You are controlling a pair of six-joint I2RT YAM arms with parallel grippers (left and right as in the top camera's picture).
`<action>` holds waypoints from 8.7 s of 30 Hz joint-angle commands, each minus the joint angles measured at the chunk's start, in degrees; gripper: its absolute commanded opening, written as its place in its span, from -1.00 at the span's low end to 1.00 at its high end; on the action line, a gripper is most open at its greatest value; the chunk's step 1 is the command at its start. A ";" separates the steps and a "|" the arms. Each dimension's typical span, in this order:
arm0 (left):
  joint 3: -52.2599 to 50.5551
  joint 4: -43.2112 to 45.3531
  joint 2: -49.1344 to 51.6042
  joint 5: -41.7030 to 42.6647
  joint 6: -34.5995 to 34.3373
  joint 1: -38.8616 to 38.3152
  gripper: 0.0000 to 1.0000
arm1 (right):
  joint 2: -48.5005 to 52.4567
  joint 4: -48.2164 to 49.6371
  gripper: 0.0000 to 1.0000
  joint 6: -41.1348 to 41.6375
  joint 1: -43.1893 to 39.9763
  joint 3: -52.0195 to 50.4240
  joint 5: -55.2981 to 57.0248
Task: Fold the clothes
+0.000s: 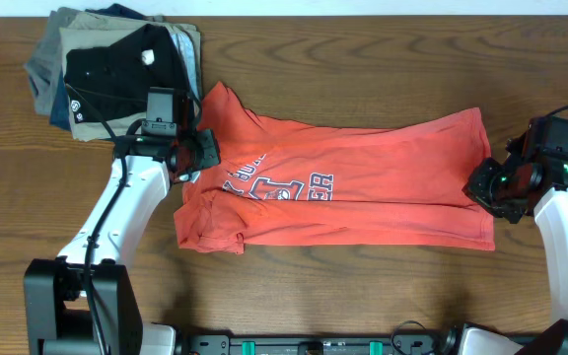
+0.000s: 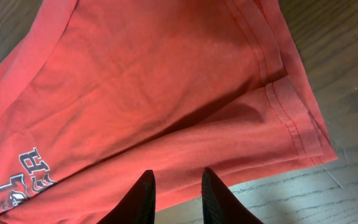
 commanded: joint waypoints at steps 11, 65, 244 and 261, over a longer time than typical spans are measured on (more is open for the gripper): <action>0.83 4.68 8.15 0.09 -2.16 0.13 0.11 | -0.52 -0.42 -0.52 -0.72 0.90 0.44 -2.89; 0.83 1.18 -2.80 2.91 -2.47 0.13 -0.88 | 17.70 16.39 0.29 -6.71 0.24 20.11 8.74; -12.94 -6.58 3.43 -0.76 -1.05 0.15 -0.88 | 16.24 7.74 -0.60 6.75 9.09 -5.66 5.64; -12.94 -23.15 0.24 -16.22 -15.41 3.45 -0.88 | 16.24 7.69 -0.97 9.14 2.56 -8.79 10.45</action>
